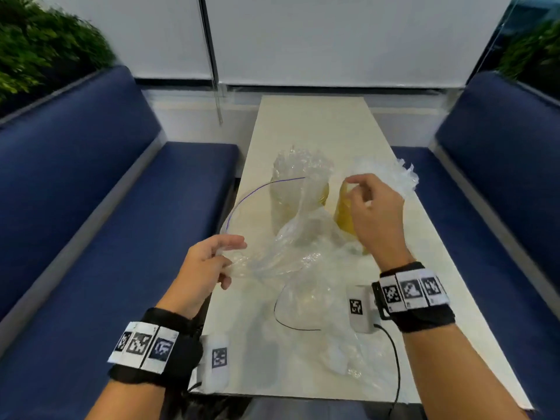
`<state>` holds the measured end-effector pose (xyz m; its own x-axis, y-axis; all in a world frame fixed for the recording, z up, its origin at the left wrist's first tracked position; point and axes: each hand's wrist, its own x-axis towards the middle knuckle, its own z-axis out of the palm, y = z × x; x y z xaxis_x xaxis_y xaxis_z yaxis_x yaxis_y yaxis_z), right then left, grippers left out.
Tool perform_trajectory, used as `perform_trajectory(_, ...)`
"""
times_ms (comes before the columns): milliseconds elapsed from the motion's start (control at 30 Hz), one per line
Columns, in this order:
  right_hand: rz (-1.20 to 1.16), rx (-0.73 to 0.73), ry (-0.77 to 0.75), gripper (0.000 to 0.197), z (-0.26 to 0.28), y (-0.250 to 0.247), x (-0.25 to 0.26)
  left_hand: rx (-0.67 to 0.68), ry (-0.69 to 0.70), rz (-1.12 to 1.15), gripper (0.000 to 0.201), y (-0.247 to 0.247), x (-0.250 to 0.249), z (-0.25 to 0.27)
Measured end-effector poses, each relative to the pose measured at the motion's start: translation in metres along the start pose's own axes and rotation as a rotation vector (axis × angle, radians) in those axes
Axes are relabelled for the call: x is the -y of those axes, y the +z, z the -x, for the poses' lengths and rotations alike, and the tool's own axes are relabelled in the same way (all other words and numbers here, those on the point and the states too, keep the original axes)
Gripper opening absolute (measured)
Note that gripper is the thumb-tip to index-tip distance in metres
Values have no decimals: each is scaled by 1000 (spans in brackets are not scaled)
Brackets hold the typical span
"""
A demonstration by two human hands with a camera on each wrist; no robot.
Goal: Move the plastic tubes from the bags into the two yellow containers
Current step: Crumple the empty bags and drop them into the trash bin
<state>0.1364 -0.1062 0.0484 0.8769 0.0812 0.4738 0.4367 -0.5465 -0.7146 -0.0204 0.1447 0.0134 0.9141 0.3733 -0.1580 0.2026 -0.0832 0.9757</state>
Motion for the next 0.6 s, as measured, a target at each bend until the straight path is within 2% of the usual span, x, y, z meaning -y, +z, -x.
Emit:
perform_trajectory(67, 104, -33, 173, 19, 37, -4, -21, 23, -30, 169, 52, 0, -2, 5)
perform_trajectory(167, 162, 65, 395, 38, 79, 0, -45, 31, -55, 330, 53, 8, -5, 11)
perform_trajectory(200, 100, 103, 471, 46, 86, 1, -50, 29, -69, 369, 53, 12, -7, 13)
perform_trajectory(267, -171, 140, 659, 56, 91, 0, -51, 33, -104, 443, 53, 21, -10, 15)
perform_trajectory(333, -462, 204, 800, 51, 86, -6, -45, 43, -138, 512, 52, 28, -14, 16)
perform_trajectory(400, -613, 234, 795, 44, 80, -17, -37, 63, -161, 512, 46, 34, -19, 19)
perform_trajectory(467, -638, 173, 716, 45, 75, -29, -33, 67, -144, 419, 34, 37, -21, 21)
perform_trajectory(500, -622, 132, 663, 47, 73, -35, -32, 55, -128, 337, 38, 38, -21, 22)
perform_trajectory(600, -517, 47, 519, 50, 68, -48, -33, 25, 12, -20, 89, 44, -29, 25)
